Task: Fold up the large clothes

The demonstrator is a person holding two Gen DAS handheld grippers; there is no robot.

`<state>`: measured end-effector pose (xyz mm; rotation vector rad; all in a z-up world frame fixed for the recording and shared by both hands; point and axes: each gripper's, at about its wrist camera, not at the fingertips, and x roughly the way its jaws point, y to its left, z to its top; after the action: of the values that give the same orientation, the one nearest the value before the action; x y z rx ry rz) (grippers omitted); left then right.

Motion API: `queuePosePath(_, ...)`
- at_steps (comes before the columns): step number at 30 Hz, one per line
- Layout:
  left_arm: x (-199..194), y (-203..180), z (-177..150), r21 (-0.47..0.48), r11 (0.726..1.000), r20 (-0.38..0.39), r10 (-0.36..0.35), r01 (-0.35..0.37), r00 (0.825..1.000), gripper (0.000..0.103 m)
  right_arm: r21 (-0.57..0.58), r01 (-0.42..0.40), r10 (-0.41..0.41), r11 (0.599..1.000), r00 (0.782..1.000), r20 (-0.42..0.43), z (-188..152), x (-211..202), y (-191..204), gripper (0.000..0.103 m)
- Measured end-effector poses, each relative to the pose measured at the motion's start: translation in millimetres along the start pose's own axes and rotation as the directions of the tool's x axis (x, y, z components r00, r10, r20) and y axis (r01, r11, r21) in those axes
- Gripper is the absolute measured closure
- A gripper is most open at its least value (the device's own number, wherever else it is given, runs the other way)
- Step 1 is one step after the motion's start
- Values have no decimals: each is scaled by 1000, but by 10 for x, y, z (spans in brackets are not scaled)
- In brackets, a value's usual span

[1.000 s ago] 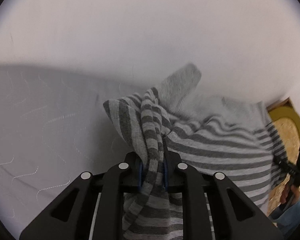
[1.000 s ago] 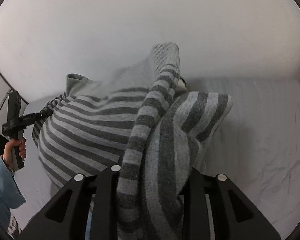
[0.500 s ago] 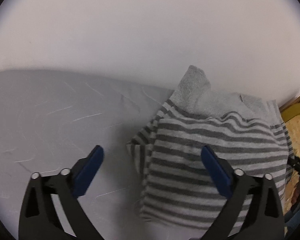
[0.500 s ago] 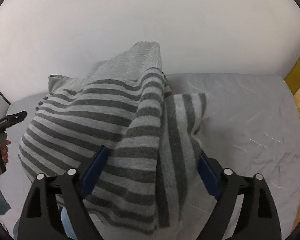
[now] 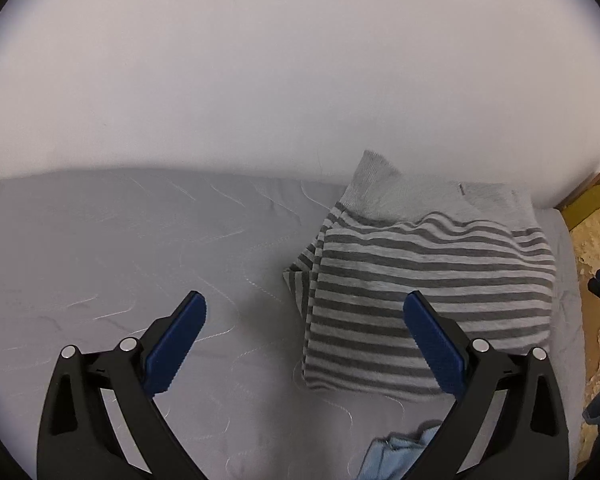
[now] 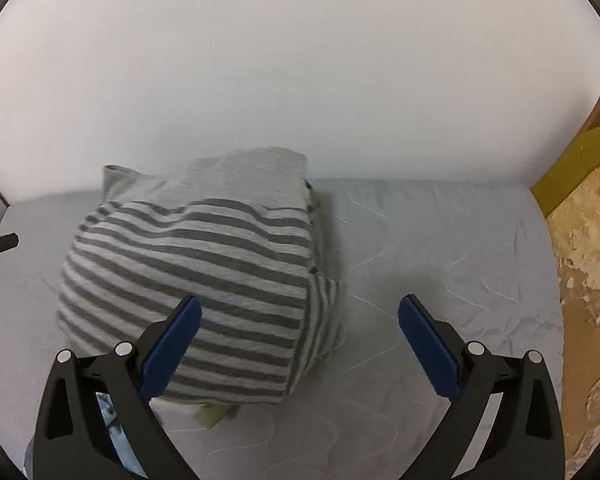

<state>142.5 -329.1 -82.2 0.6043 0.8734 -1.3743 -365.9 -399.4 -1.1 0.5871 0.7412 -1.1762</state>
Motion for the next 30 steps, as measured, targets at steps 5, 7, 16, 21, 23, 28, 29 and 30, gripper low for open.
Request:
queuePosePath(5,-476,-140,-85,15,1000,-2,-15,15,1000,6,-77,-35,36,996,999,11,-20,-315,304,6)
queuePosePath(7,-648,-228,-135,31,999,7,-10,10,1000,6,-105,-63,67,992,997,30,-39,-505,432,6)
queuePosePath(16,-1220,-725,-533,97,994,41,36,-40,998,6,-217,-94,108,972,993,54,-194,-1196,828,6)
queuePosePath(21,-1362,-937,-732,85,994,52,70,-74,996,6,-212,-127,140,969,989,44,-343,-1392,965,6)
queuePosePath(23,-1408,-1041,-783,85,992,60,90,-95,994,6,-201,-143,154,969,987,37,-393,-1438,1000,6)
queuePosePath(28,-1479,-1343,-907,60,988,67,141,-145,988,6,-218,-152,160,964,987,16,-505,-1471,1049,6)
queuePosePath(29,-1488,-1408,-942,56,986,63,152,-156,986,6,-220,-156,163,963,987,11,-526,-1468,1044,6)
queuePosePath(30,-1488,-1471,-973,51,985,58,161,-164,985,6,-216,-168,172,962,985,-2,-550,-1467,1026,6)
